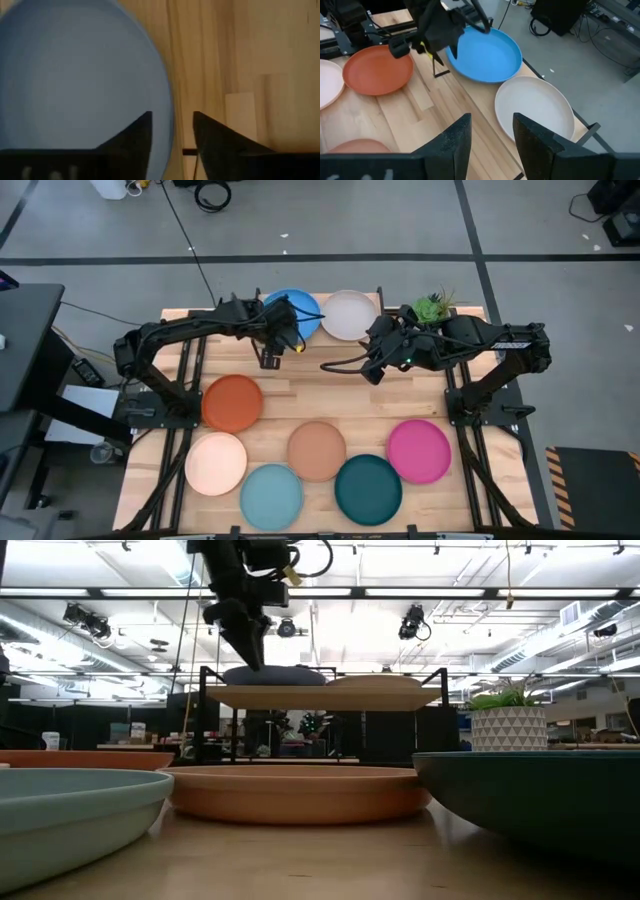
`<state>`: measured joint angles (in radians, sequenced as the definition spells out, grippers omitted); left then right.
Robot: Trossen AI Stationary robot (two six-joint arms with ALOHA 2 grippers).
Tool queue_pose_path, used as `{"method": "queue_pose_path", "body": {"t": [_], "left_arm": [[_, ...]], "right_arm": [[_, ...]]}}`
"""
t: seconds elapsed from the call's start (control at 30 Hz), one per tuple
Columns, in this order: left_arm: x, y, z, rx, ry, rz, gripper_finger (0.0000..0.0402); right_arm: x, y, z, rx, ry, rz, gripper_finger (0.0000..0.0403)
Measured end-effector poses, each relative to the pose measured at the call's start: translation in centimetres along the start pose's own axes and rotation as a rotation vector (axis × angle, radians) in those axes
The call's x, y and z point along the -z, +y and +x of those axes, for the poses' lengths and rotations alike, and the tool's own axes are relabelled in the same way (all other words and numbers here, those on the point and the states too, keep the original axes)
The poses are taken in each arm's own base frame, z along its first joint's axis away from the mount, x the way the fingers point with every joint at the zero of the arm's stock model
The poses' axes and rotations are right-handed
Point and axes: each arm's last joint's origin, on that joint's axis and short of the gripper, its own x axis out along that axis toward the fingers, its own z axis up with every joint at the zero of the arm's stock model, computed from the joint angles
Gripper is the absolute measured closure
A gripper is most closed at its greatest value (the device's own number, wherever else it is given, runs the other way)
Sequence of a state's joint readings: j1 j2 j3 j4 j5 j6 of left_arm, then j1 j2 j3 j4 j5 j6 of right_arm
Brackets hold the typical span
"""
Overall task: Place and stack plates onto a shelf
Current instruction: Put the blue plate on the shelf, then stack the orange plate on top of the blue plate on the shelf
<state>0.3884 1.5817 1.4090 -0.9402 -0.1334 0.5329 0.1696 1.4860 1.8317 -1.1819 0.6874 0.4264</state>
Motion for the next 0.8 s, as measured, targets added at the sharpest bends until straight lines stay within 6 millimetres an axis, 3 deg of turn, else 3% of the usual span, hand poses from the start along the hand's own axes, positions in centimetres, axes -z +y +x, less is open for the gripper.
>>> {"method": "queue_pose_path", "body": {"t": [0.13,0.27,0.43,0.7,0.8], "left_arm": [[0.5,-0.4,-1.8,0.069,0.017,-0.103,0.0205],[0.5,-2.2,-4.8,0.318,-0.056,-0.302,0.0198],[0.2,-7.4,-6.8,0.446,0.07,-0.369,0.0212],[-1.1,-15.9,-9.2,0.325,0.084,-0.26,0.0225],[-1.0,-18.4,-8.7,0.288,-0.004,-0.23,0.0226]], "right_arm": [[0.2,-0.1,0.0,0.001,0.021,-0.014,0.0252],[0.4,-0.2,0.0,0.009,0.041,-0.007,0.0252],[0.5,-0.1,-0.1,0.004,0.041,-0.002,0.0252],[0.5,0.0,-0.1,-0.031,0.057,-0.009,0.0252],[0.6,0.1,-0.1,-0.063,0.072,-0.002,0.0252]]}}
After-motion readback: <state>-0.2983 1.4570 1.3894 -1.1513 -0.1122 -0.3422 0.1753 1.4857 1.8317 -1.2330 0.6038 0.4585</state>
